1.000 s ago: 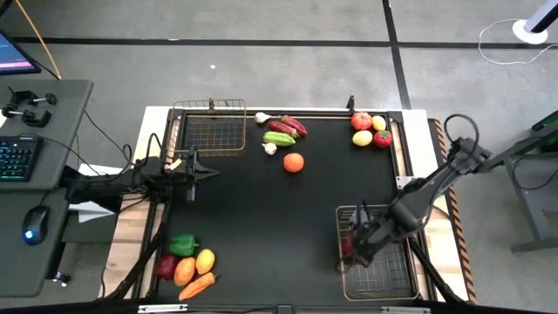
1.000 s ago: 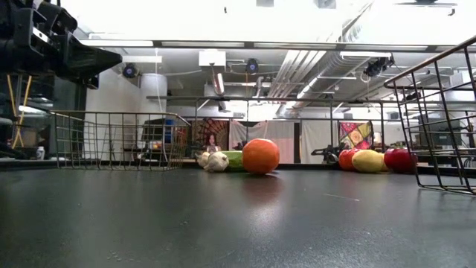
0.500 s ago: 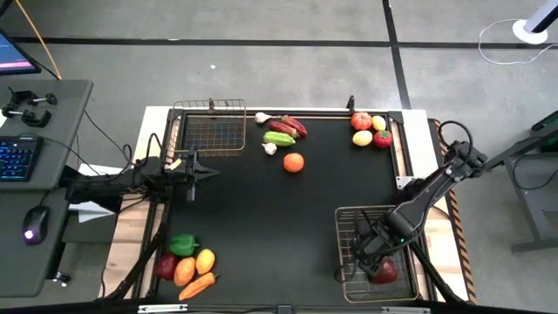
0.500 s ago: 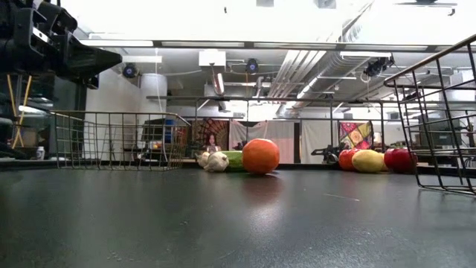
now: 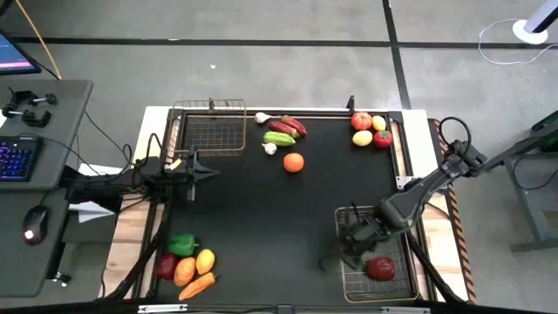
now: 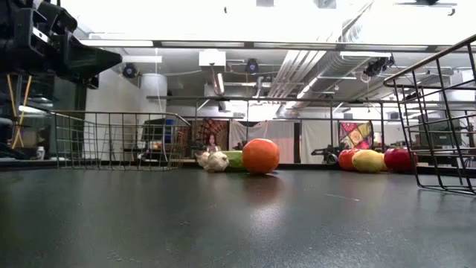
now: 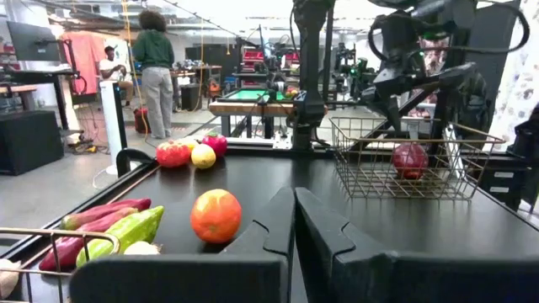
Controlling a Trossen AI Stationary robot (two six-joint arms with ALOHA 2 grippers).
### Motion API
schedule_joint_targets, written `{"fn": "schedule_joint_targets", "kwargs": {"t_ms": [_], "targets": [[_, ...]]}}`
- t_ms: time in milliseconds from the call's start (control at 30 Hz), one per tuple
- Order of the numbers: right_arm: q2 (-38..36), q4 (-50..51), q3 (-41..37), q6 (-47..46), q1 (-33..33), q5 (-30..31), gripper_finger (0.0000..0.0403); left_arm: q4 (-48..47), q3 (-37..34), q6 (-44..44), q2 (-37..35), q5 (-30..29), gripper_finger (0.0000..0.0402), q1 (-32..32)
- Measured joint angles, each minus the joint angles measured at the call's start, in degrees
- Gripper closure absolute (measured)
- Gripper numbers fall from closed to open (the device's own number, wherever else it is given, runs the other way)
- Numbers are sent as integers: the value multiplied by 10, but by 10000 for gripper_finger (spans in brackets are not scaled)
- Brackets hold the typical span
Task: Sort produce into baskets
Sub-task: Put the orange into the bottom wire basket
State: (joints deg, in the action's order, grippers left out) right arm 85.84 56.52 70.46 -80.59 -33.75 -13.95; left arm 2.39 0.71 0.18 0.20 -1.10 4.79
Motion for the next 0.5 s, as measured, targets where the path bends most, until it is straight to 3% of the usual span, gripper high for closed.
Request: {"fn": "schedule_joint_targets", "kwargs": {"t_ms": [133,233,367,500], "targets": [[0,-88,0,60,46,-2,4,0,0,0,0,0,401,0],[0,-144,0,126,83,29,4,0,0,0,0,0,401,0],[0,-178,0,227,133,120,4,0,0,0,0,0,401,0],[0,-179,0,312,182,267,4,0,0,0,0,0,401,0]]}}
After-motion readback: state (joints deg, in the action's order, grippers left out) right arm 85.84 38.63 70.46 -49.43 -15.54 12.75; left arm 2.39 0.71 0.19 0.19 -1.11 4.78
